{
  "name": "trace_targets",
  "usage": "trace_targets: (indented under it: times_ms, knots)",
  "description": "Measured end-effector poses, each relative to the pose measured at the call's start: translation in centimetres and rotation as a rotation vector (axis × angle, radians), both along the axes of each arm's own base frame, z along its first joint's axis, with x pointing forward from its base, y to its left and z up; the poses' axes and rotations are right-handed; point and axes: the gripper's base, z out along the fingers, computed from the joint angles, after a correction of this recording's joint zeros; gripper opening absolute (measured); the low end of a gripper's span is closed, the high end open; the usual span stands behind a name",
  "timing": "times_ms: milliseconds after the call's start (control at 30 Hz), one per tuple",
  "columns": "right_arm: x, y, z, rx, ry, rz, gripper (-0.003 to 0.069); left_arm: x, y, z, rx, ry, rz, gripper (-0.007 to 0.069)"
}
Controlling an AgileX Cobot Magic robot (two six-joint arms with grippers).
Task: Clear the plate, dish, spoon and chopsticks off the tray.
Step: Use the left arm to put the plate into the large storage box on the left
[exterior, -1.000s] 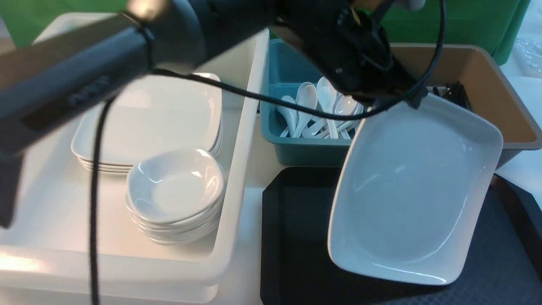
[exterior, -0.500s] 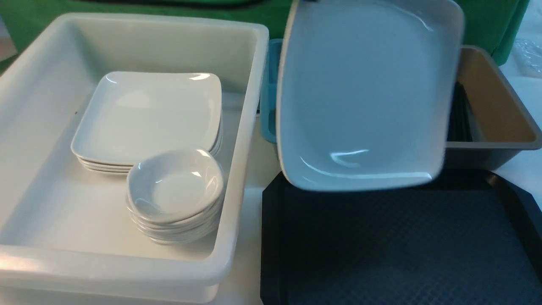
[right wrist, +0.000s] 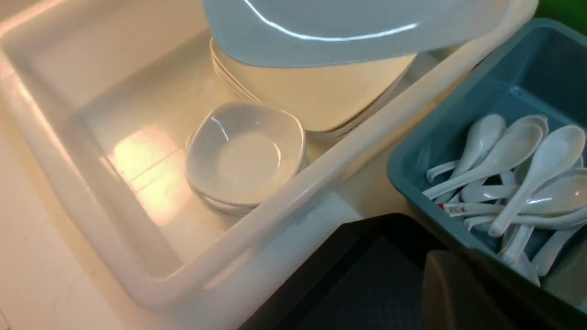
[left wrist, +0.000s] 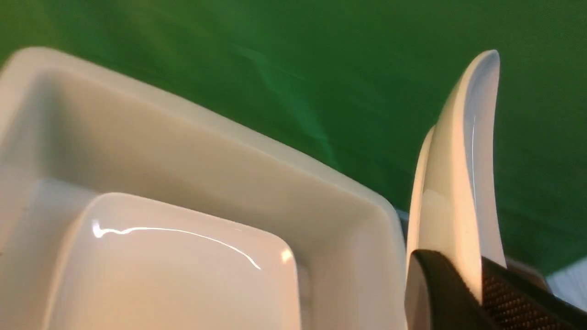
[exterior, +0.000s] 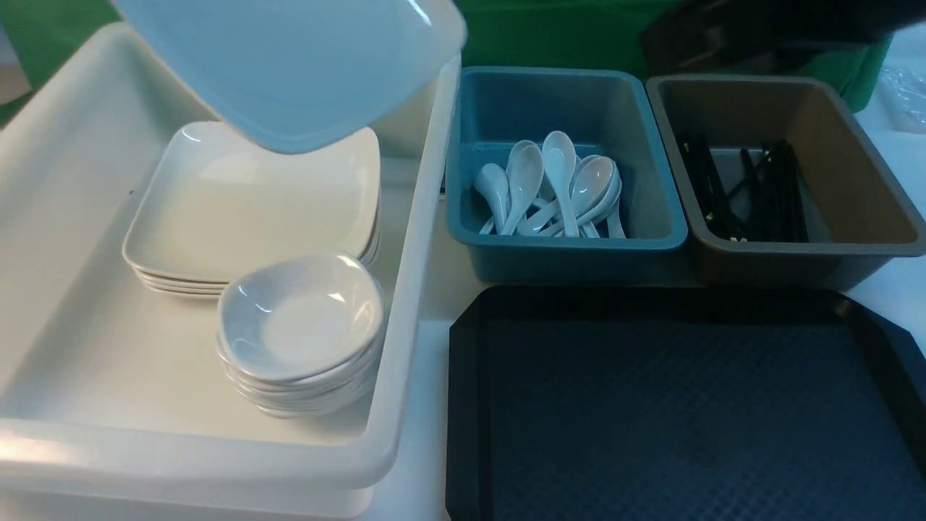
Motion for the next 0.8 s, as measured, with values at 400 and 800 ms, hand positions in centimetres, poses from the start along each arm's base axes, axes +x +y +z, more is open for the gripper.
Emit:
trace_targets:
  times_ms: [400,800]
  knots:
    - [5.6,7.3,-1.7,-0.002,-0.008,0.049,0.0029,0.0,2.4,-11.4,-0.178,0.092,0.356,0.0034]
    - [6.4,8.8,-3.3,-0.02,0.019,0.065,0.0029,2.8,1.1,-17.7,-0.242,0.265,0.386,0.0034]
